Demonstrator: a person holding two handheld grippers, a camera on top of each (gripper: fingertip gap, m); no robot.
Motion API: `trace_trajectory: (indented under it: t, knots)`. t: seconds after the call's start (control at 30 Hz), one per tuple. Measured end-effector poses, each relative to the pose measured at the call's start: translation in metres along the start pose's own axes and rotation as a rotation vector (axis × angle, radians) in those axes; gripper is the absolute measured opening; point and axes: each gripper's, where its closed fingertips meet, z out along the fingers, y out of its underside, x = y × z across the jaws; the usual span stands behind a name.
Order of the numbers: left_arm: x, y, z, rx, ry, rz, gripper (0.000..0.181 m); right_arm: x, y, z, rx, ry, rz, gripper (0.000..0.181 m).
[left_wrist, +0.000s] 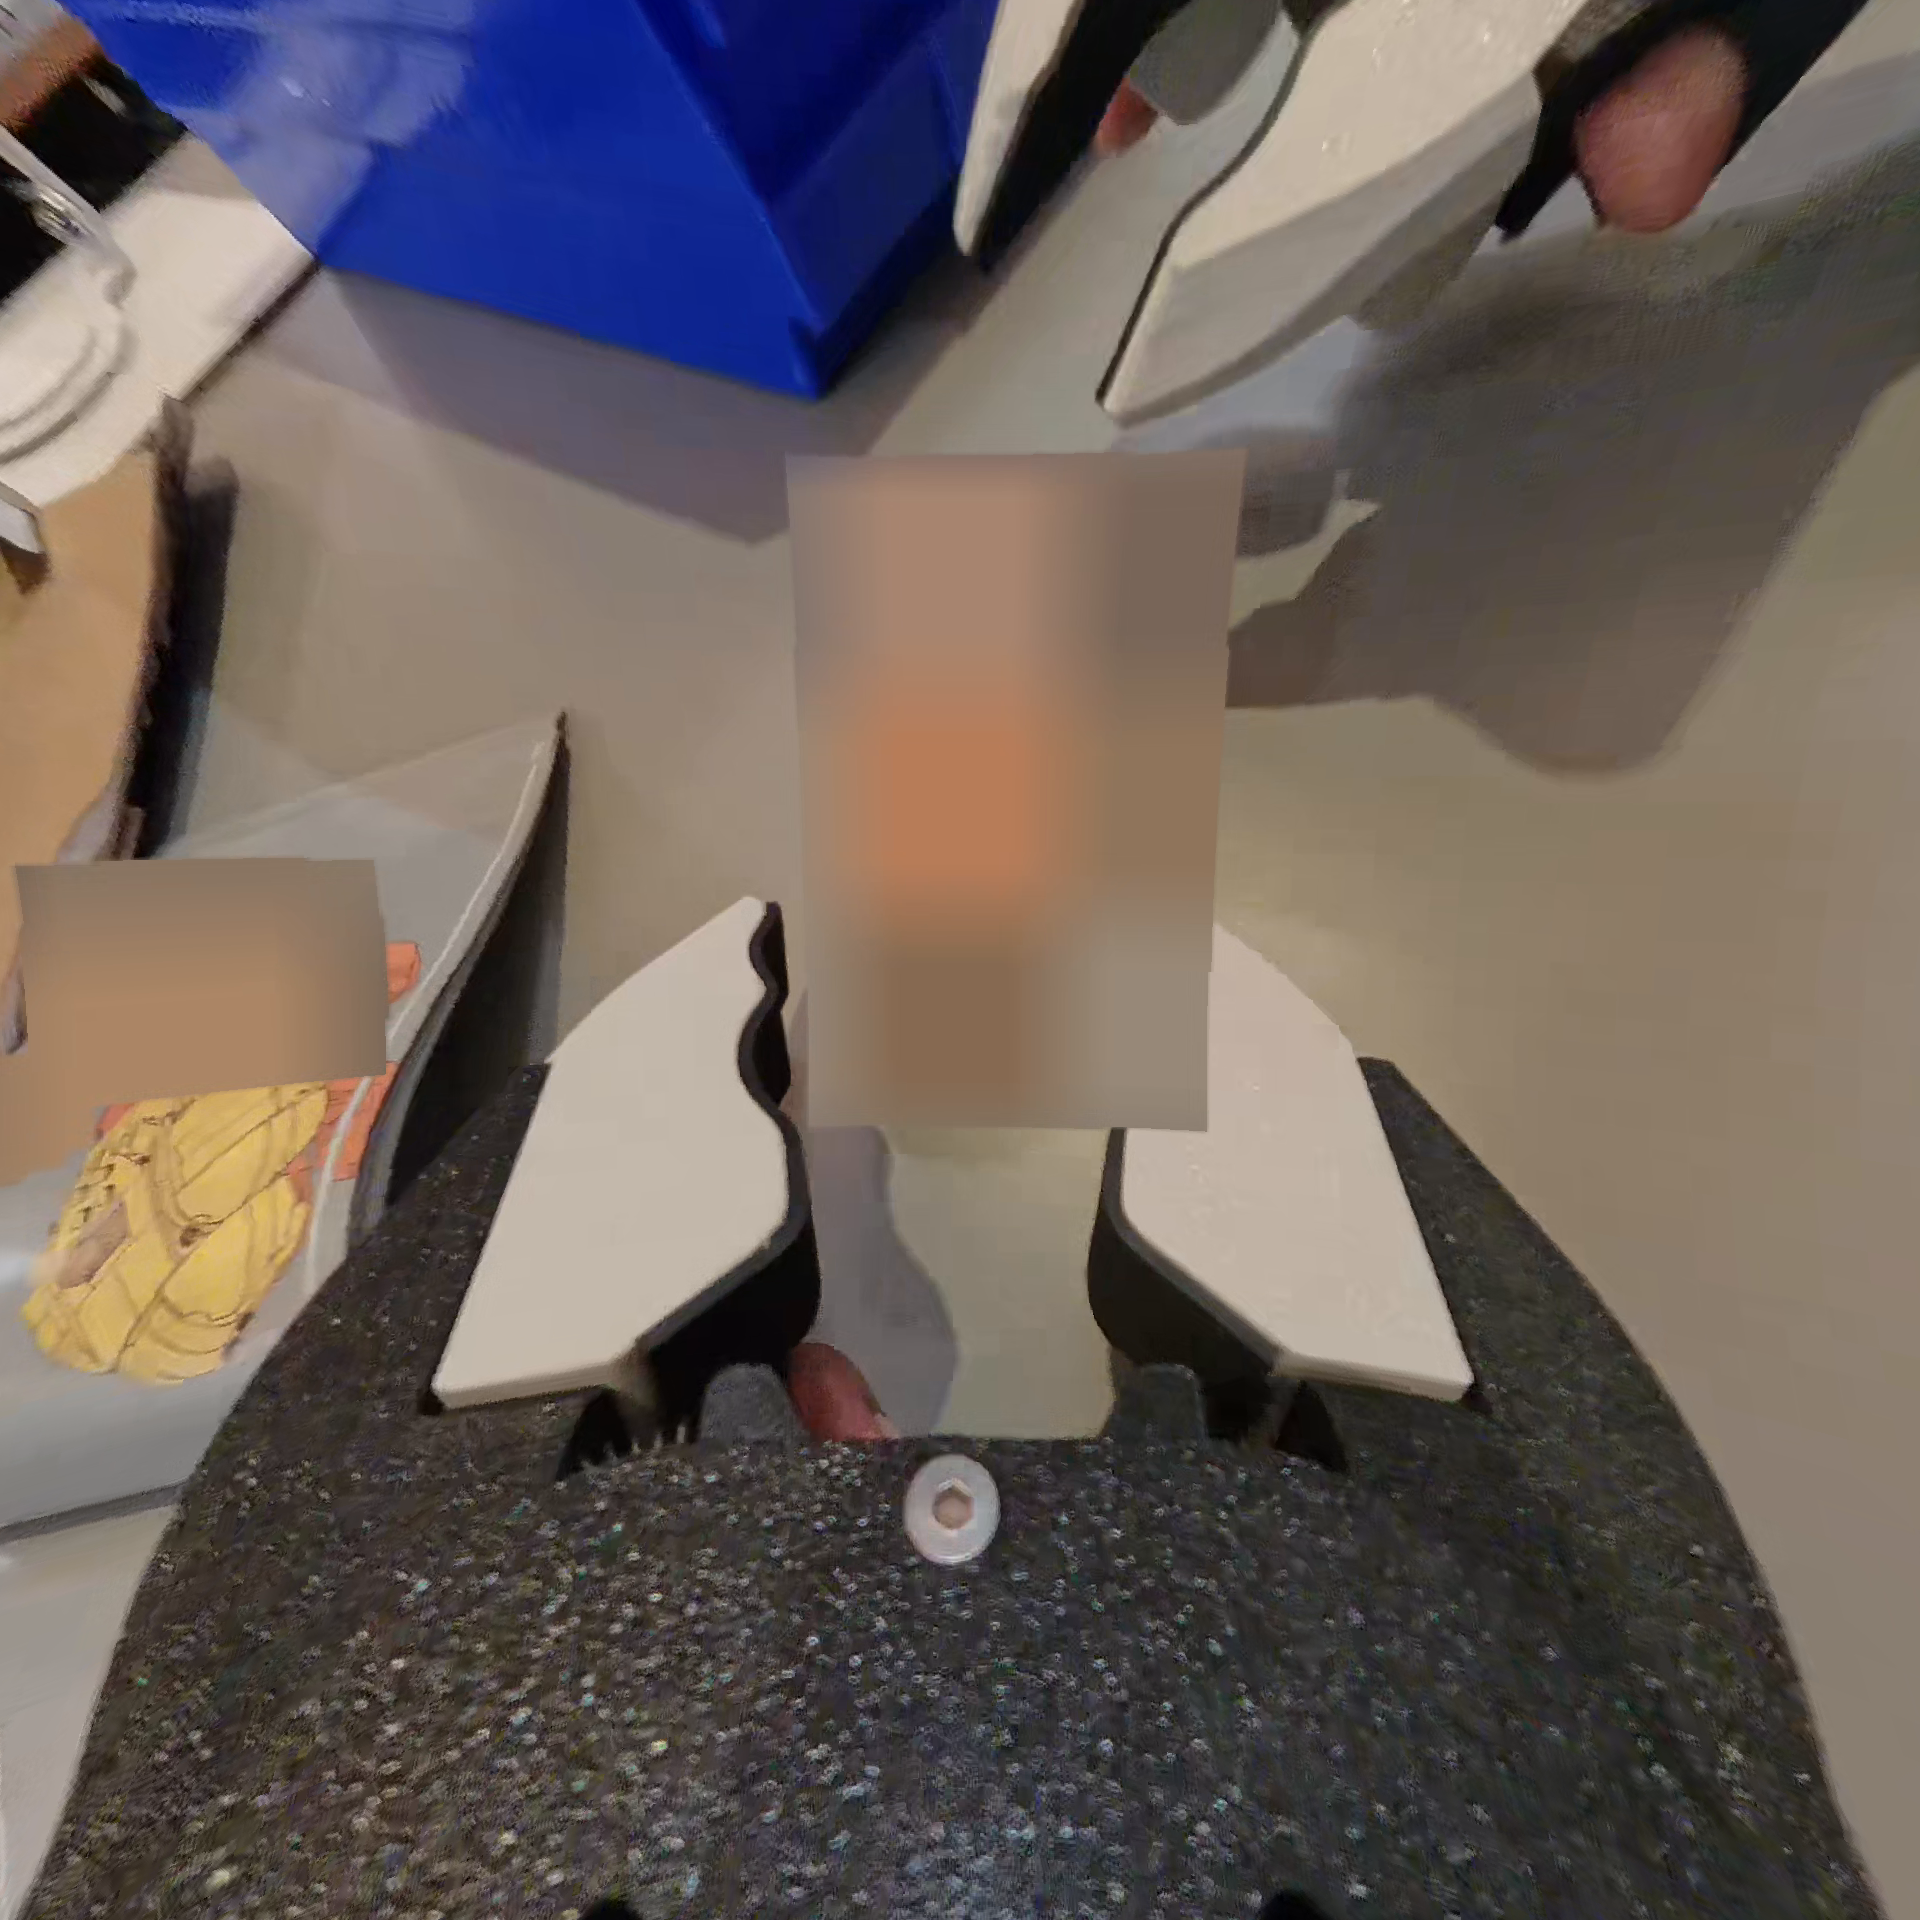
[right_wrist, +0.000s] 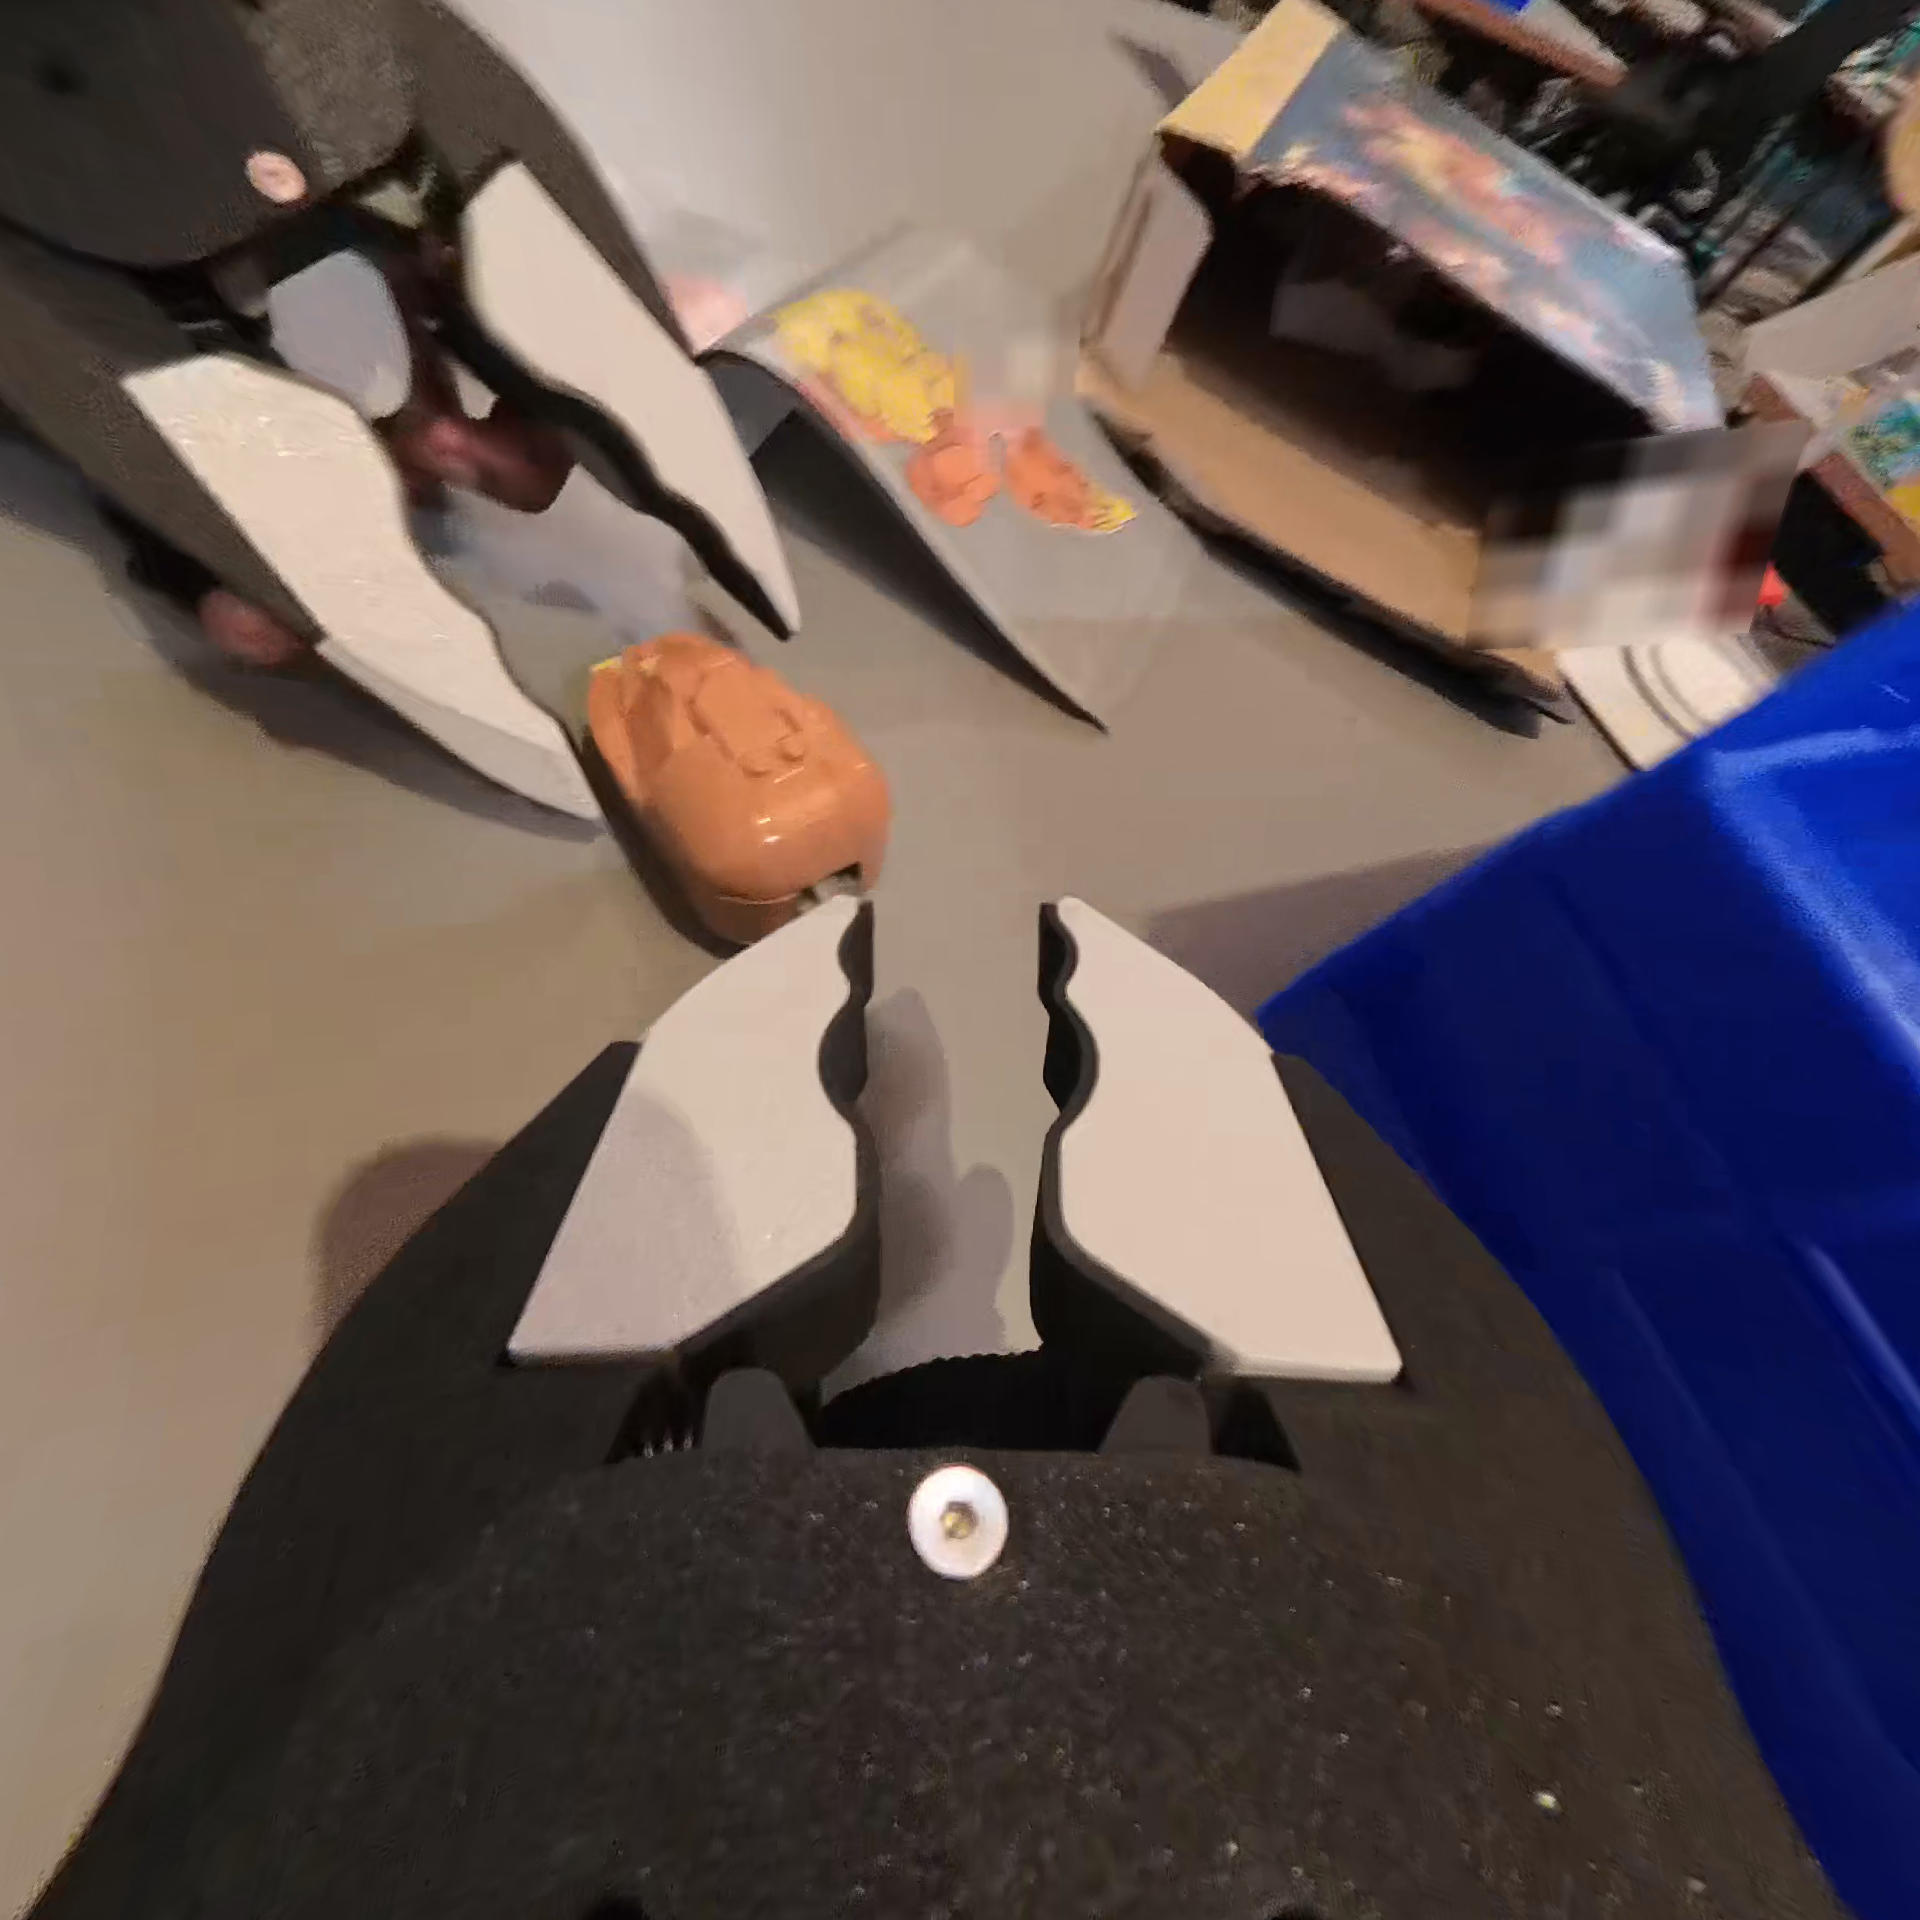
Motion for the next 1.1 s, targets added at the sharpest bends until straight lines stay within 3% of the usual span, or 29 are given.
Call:
trace_trajectory:
  t: [0.23, 0.43, 0.6, 0.77, 1.0, 1.1]
  knots:
    - [0.005, -0.004, 0.012, -0.040, 0.055, -0.032, 0.056, -0.028, -0.019, 0.019, 0.061, -0.069, -0.141, 0.041]
    - [0.001, -0.004, 0.014, -0.047, 0.043, -0.001, 0.051, -0.033, -0.017, 0.031, 0.003, -0.069, -0.255, 0.050]
    - [0.001, -0.009, 0.011, -0.022, -0.001, 0.137, 0.051, -0.037, -0.010, 0.031, -0.040, -0.131, -0.204, 0.051]
    - [0.017, -0.030, 0.002, 0.074, 0.056, 0.224, 0.050, -0.048, 0.018, 0.032, -0.161, -0.200, -0.217, 0.065]
    - [0.026, -0.039, 0.004, 0.058, 0.103, 0.287, 0.050, -0.050, 0.013, 0.027, -0.121, -0.222, -0.148, 0.072]
    - [0.029, -0.041, 0.006, 0.048, 0.106, 0.315, 0.050, -0.051, 0.014, 0.026, -0.121, -0.222, -0.157, 0.065]
